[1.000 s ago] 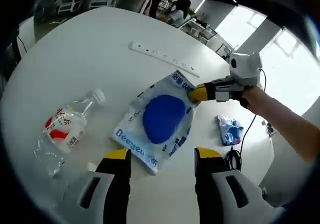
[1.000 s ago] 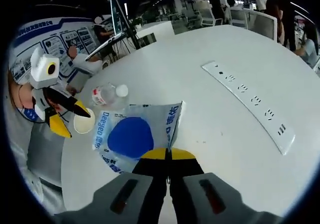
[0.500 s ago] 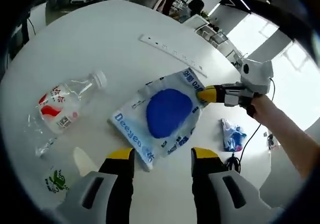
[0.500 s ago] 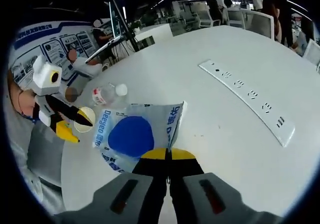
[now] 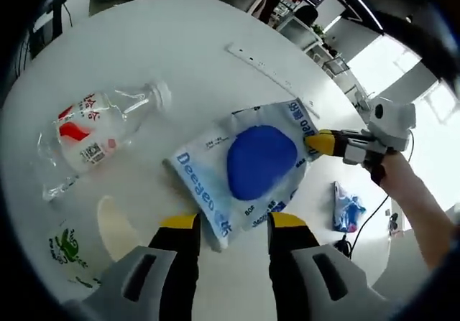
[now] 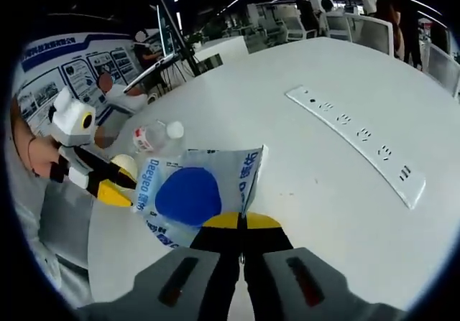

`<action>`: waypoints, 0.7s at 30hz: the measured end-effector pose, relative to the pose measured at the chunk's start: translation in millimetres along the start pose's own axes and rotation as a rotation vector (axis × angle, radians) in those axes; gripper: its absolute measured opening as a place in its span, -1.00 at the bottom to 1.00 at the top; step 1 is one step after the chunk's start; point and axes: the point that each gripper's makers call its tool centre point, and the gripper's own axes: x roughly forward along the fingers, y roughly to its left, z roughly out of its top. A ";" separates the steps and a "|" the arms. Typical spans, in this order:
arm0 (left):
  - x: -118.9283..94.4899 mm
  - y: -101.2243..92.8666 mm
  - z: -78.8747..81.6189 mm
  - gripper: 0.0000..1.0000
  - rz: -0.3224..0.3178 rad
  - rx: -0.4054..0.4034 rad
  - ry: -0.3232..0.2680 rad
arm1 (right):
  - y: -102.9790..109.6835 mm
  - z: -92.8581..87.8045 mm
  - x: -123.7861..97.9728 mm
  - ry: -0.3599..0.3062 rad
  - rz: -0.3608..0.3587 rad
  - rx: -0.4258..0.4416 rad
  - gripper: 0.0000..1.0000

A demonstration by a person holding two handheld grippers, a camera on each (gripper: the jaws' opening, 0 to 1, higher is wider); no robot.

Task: Arrange the tabletop items into an orderly group along one side of the table until the central work area is clear of visible clutter.

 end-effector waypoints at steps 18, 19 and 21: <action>8.6 15.1 -0.8 -0.96 0.085 -0.023 -0.013 | -3.2 -3.9 -1.5 -0.001 -0.002 0.016 -1.00; 8.6 15.6 -0.7 -0.97 0.088 -0.021 -0.012 | -2.4 -3.8 -2.4 -0.002 0.000 0.019 -1.00; 8.5 13.8 0.4 -0.99 0.082 -0.018 -0.015 | -2.0 -3.5 -4.3 -0.007 -0.004 0.018 -1.00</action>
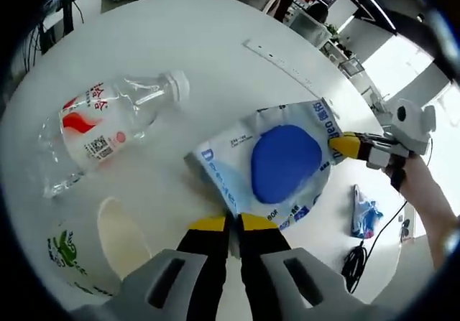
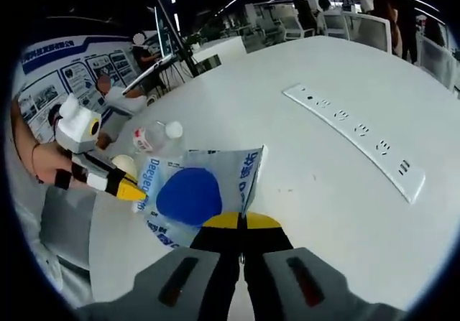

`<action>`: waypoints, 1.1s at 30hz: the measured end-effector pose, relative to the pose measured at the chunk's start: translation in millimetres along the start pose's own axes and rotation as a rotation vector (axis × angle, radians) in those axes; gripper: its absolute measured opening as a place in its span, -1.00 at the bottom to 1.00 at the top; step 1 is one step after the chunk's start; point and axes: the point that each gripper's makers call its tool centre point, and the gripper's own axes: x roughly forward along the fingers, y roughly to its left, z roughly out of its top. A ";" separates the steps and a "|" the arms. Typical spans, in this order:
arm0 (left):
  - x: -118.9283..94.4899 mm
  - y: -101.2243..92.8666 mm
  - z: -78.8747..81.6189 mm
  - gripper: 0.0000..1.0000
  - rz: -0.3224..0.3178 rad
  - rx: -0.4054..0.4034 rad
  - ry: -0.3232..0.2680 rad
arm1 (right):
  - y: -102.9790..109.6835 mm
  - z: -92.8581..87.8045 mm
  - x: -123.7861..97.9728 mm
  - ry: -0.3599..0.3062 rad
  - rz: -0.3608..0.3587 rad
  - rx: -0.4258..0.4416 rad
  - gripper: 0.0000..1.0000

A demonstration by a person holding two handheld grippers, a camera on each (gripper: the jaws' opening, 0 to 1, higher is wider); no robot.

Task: Arrange the tabletop items into an orderly group along one side of the table until the central work area is clear of visible clutter.

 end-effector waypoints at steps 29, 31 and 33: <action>-22.8 -57.0 46.2 -1.00 -0.208 0.279 -0.059 | 3.9 19.4 -90.7 -0.231 -0.222 0.159 -1.00; -25.2 -62.5 52.4 -1.00 -0.230 0.312 -0.066 | 4.3 22.6 -101.2 -0.275 -0.259 0.197 -1.00; -27.8 -67.3 59.1 -1.00 -0.249 0.351 -0.074 | 5.3 24.2 -107.6 -0.299 -0.283 0.212 -1.00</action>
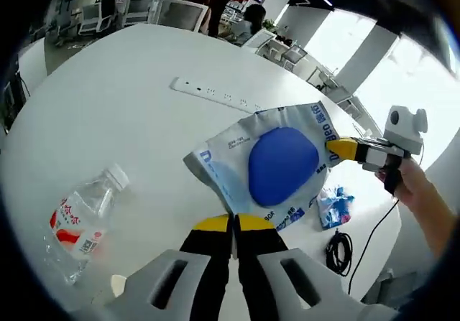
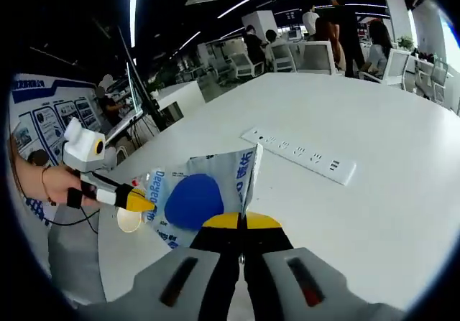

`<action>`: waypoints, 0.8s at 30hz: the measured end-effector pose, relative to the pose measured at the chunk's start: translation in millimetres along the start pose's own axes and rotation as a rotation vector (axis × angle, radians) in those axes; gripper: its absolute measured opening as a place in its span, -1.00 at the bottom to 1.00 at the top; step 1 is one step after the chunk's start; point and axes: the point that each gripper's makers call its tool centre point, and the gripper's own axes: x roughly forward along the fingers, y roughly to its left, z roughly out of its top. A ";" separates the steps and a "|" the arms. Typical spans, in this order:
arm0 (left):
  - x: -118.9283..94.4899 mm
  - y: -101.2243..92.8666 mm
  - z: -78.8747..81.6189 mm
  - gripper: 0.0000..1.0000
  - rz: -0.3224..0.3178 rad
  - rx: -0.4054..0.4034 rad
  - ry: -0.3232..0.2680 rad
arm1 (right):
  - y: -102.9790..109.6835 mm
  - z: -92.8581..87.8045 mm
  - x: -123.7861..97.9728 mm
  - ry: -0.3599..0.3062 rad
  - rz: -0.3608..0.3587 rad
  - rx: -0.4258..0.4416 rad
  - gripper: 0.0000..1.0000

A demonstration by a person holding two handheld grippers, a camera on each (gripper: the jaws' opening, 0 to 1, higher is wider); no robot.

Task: Arrange the tabletop items into an orderly group along one side of the table until the central work area is clear of visible clutter.

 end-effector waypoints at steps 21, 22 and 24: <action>-0.2 -10.0 25.1 -1.00 -0.082 0.204 0.041 | 13.6 -24.9 -40.1 -0.169 -0.207 0.274 -1.00; 0.8 -9.7 23.8 -1.00 -0.086 0.212 0.049 | 14.7 -29.9 -40.1 -0.165 -0.216 0.276 -1.00; 2.1 -9.6 22.2 -1.00 -0.092 0.222 0.056 | 15.1 -37.1 -40.7 -0.168 -0.236 0.306 -1.00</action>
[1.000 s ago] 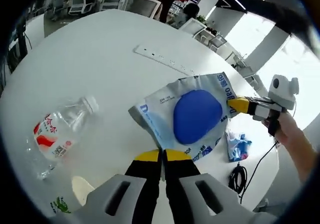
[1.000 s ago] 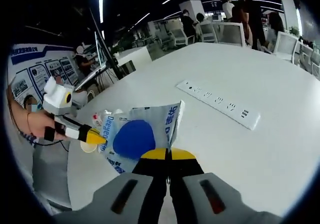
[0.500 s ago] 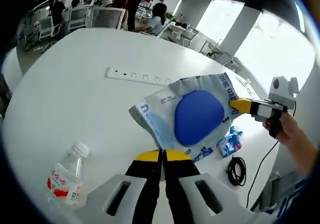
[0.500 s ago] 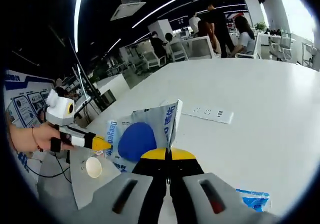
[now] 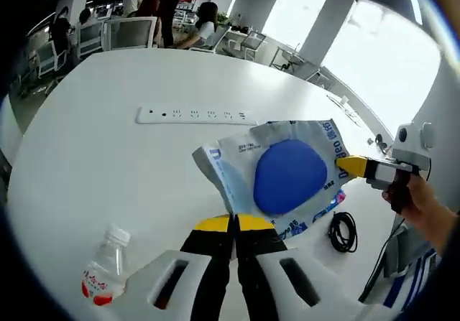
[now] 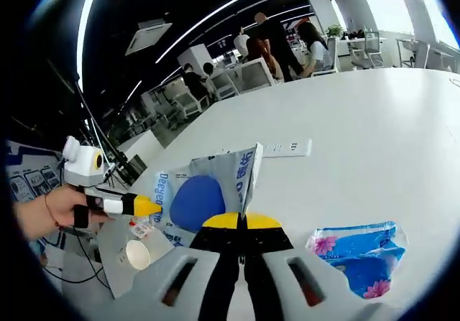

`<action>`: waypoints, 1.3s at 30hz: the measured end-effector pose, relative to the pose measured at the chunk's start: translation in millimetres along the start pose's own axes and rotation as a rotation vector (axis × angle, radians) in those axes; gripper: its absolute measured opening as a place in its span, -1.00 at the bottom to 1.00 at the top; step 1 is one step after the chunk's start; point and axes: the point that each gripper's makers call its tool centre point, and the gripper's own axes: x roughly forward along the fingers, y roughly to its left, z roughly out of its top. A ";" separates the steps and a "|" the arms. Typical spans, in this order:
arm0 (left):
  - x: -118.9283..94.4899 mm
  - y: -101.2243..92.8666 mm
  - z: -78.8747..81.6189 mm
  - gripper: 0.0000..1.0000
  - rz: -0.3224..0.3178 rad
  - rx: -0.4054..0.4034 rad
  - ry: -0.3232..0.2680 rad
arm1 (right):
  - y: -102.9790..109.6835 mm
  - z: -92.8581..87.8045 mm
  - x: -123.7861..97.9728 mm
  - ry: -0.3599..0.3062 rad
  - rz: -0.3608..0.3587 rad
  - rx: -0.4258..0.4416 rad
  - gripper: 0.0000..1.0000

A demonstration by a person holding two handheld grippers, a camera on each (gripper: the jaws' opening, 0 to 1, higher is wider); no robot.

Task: Arrange the tabletop items into an orderly group along one side of the table until the central work area is clear of visible clutter.

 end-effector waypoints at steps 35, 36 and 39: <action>48.9 9.9 -47.2 -1.00 -0.020 0.056 0.173 | -40.3 -77.6 20.8 0.157 -0.188 0.041 -1.00; 49.8 10.3 -47.6 -1.00 -0.021 0.058 0.175 | -40.5 -78.2 21.8 0.161 -0.192 0.034 -1.00; 52.7 11.7 -49.1 -1.00 -0.021 0.049 0.180 | -44.3 -78.5 24.5 0.169 -0.206 0.014 -1.00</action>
